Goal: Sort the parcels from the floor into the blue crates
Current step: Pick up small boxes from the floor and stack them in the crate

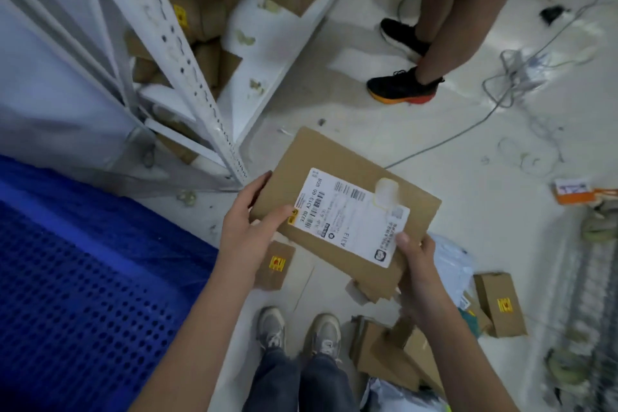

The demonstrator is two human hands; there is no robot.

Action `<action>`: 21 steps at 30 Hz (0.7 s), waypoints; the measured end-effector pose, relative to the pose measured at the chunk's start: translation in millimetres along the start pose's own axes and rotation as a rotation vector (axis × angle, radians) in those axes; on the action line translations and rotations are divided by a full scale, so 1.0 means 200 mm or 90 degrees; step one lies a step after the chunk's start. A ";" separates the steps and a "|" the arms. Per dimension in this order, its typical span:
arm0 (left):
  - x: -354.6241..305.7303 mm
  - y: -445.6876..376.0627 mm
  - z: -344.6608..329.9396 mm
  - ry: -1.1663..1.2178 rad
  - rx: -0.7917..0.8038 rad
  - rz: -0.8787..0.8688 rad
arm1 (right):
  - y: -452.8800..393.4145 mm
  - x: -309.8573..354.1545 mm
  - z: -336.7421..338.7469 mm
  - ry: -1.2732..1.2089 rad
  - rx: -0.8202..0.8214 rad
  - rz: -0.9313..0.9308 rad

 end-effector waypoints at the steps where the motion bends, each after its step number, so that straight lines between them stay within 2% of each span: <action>1: -0.07 0.06 0.05 0.018 -0.026 0.000 | 0.08 0.05 -0.05 0.000 -0.006 -0.001; 4: -0.20 0.26 0.15 0.058 -0.078 0.064 | 0.34 0.16 -0.23 -0.008 0.010 -0.018; 7: -0.30 0.46 0.15 0.080 -0.018 0.121 | 0.58 0.20 -0.43 -0.017 0.055 -0.029; 9: -0.35 0.56 0.17 0.119 -0.004 0.111 | 0.70 0.22 -0.52 -0.007 0.087 -0.005; 14: -0.45 0.66 0.41 0.204 -0.104 0.092 | 0.85 0.29 -0.63 0.065 0.233 0.002; 17: -0.50 0.74 0.57 0.240 -0.144 0.074 | 0.85 0.40 -0.67 0.096 0.242 0.026; 21: -0.51 0.86 0.78 0.250 -0.200 0.050 | 0.93 0.55 -0.90 0.258 0.355 0.121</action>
Point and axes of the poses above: each hand's wrist, its own y-axis away from the middle knuckle, its own z-axis out of the back of the hand, x = y × z, the point moved 6 cm from there along -y, towards the middle knuckle, and after that the axes turned 8 degrees about -x, right-handed, at the moved point
